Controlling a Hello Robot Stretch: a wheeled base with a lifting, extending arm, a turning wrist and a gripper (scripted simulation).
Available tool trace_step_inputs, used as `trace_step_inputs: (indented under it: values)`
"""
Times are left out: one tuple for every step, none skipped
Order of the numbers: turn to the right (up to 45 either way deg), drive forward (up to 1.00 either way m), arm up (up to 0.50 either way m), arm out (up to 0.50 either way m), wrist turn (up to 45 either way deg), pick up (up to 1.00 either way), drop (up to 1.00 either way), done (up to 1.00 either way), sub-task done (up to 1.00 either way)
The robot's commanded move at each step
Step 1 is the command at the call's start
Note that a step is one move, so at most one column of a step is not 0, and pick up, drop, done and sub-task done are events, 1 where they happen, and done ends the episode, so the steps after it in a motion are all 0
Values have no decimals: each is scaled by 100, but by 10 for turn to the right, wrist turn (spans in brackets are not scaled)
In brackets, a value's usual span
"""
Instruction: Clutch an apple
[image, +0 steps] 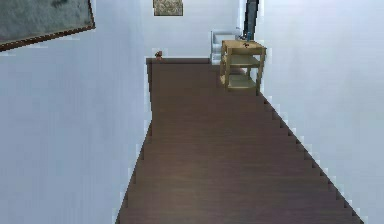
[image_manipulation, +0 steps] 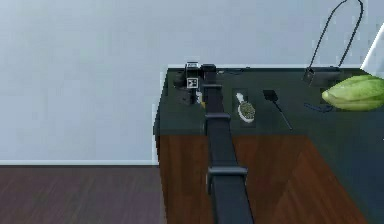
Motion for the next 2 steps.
trace_step_inputs:
  values:
    - [0, 0, 0, 0, 0, 100, 0, 0, 0]
    - [0, 0, 10, 0, 0, 0, 0, 0, 0]
